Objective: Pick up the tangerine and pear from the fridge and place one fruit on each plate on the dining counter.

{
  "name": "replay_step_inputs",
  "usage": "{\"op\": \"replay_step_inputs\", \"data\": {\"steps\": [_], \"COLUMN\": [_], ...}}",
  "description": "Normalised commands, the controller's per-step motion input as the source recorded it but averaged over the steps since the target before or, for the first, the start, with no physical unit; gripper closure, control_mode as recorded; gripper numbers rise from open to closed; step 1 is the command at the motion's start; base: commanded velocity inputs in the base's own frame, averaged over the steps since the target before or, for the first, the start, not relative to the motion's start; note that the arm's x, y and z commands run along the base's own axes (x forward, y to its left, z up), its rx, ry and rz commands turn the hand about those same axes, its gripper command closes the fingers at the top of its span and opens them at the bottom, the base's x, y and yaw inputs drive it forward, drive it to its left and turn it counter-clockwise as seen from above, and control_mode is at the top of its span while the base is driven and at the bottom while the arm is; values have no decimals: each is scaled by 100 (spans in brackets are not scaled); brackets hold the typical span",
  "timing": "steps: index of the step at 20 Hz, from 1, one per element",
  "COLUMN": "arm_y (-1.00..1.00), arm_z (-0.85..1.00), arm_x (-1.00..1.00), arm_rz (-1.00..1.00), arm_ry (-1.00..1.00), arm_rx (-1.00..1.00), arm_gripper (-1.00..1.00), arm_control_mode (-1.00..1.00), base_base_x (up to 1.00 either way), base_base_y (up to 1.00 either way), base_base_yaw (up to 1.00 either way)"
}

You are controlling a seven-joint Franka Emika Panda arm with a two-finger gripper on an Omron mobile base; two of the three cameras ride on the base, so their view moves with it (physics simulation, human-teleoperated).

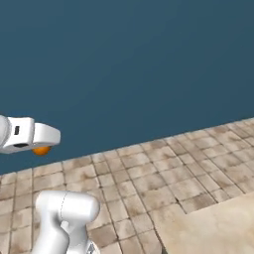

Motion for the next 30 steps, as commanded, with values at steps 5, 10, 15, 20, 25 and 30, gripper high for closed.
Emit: {"op": "replay_step_inputs", "data": {"steps": [5, 10, 15, 20, 25, 30], "arm_y": [0, 0, 0, 0, 0, 0], "arm_z": [0, 0, 0, 0, 0, 0], "arm_x": [0, 0, 0, 0, 0, 0], "arm_rz": [0, 0, 0, 0, 0, 0], "arm_ry": [0, 0, 0, 0, 0, 0], "arm_rx": [0, 0, 0, 0, 0, 0], "arm_gripper": [100, 100, 100, 100, 100, 100], "arm_control_mode": [100, 100, 100, 100, 100, 100], "base_base_x": [99, 86, 78, 77, 79, 91], "base_base_y": [59, 58, 57, 54, 52, 52], "base_base_yaw": [-48, -57, -60, -61, -60, -57]}}
